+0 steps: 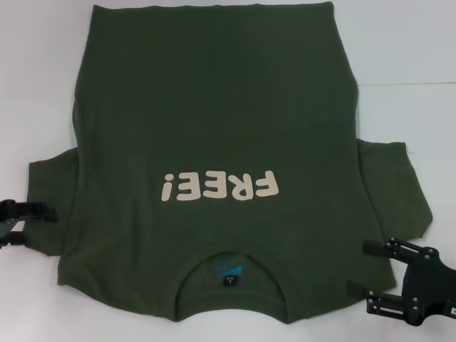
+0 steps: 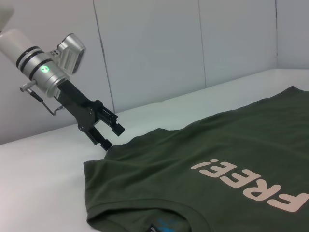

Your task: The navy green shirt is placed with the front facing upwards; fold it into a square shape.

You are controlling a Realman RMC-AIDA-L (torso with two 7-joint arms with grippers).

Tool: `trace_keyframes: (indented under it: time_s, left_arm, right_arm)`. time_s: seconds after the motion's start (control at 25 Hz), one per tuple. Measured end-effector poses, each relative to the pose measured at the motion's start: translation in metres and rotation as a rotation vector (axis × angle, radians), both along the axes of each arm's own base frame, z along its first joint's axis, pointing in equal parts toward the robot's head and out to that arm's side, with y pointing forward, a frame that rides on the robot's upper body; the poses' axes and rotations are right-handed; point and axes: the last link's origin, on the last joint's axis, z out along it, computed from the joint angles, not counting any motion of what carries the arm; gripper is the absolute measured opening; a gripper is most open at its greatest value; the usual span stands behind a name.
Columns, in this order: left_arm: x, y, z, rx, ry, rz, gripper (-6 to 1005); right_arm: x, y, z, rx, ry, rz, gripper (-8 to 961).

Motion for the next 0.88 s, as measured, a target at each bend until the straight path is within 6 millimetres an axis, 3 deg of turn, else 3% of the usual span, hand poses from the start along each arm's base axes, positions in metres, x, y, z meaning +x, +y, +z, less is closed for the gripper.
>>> trace_keyframes:
  time_s: [0.88]
  left_arm:
    - [0.015, 0.008, -0.015, -0.038, -0.033, -0.034, 902]
  right_arm:
    - [0.000, 0.000, 0.000, 0.002, 0.000, -0.001, 832]
